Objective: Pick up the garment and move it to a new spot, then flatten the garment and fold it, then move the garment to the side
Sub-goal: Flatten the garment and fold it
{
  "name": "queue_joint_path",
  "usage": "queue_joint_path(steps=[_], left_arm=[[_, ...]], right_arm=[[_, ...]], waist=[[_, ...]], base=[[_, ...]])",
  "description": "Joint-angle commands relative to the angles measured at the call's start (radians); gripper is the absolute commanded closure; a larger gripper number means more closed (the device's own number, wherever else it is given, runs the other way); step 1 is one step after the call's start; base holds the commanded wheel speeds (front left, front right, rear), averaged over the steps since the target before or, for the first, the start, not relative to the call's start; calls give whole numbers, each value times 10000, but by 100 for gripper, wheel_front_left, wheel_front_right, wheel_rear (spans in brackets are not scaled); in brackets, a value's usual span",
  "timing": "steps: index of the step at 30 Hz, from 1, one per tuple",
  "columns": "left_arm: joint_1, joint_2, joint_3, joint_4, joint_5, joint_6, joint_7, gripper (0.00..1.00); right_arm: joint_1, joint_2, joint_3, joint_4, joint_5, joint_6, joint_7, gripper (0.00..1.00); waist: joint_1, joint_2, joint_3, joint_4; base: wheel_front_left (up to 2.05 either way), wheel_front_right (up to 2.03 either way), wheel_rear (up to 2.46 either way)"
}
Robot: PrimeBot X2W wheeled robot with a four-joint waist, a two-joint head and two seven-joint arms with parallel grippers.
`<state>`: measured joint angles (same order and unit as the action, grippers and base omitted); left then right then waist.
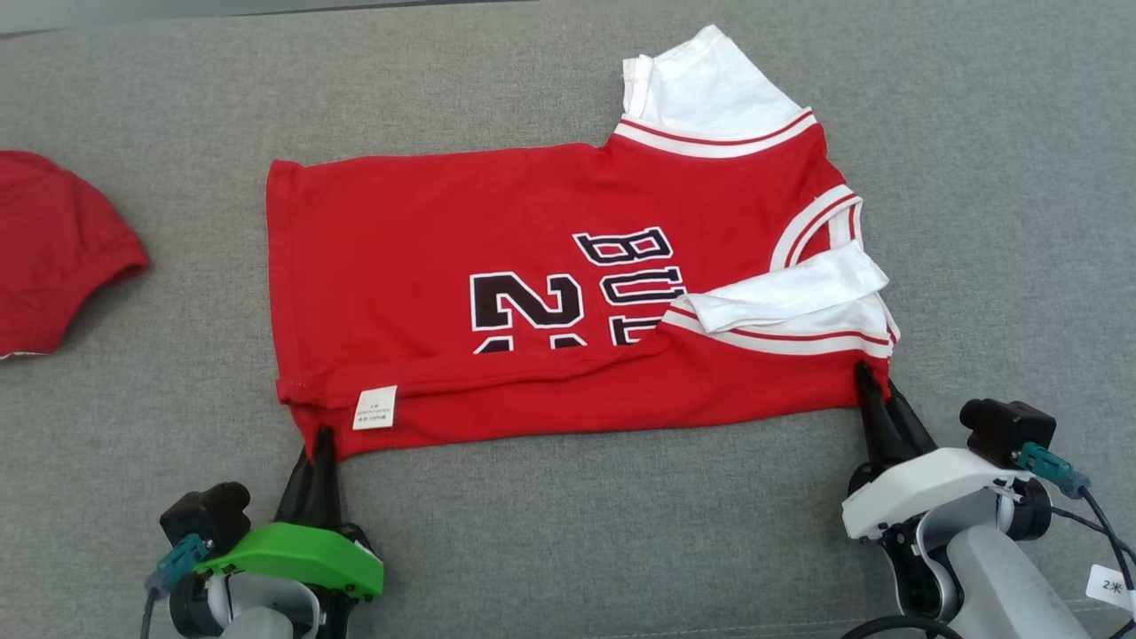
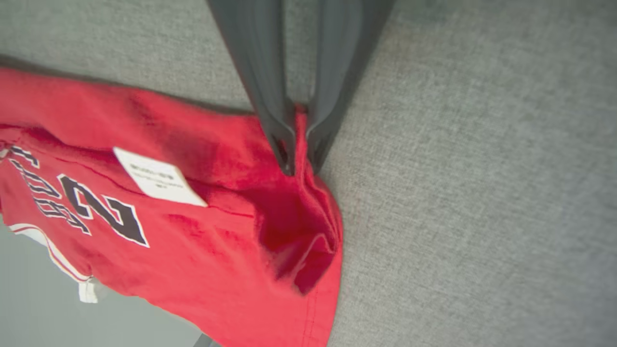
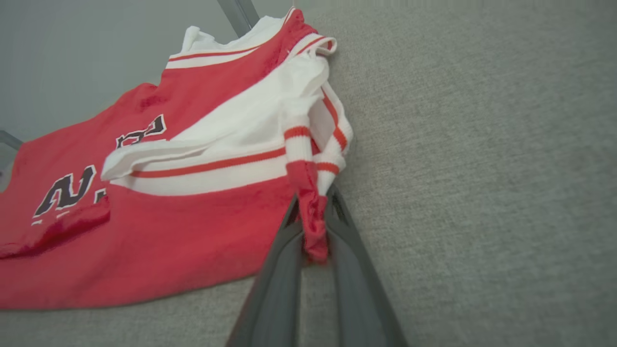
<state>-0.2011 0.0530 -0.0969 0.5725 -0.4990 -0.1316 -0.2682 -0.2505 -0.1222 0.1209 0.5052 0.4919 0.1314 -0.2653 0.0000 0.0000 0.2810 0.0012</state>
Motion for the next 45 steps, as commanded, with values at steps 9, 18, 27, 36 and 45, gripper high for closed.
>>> queue_joint_path(steps=[9, 18, 27, 36, 45], left_arm=[[18, -10, -213, -930, -1093, 20, 45, 100], [743, 39, -8, -11, -871, 20, 42, 100], [1427, 47, 54, 913, -839, 20, 40, 100], [1964, 64, 179, 1650, -706, 21, 40, 100], [1997, 153, 450, 1438, 260, 21, 40, 0]], right_arm=[[389, 111, -210, 141, 526, -15, 11, 100], [528, -141, 517, 1383, 1701, -15, 9, 100], [920, -482, 1470, 2321, 2836, -15, 10, 100], [1575, -861, 1948, 2573, 3324, -16, 11, 100], [1481, -1121, 954, 2124, 2517, -15, 11, 0]], waist=[[0, 0, -1295, 238], [0, 0, -3307, 126], [0, 0, -4003, 60], [0, 0, -3706, 135], [0, 0, -3205, 264]], base=[[0, 0, 0], [0, 0, 0], [0, 0, 0], [0, 0, 0], [0, 0, 0]])
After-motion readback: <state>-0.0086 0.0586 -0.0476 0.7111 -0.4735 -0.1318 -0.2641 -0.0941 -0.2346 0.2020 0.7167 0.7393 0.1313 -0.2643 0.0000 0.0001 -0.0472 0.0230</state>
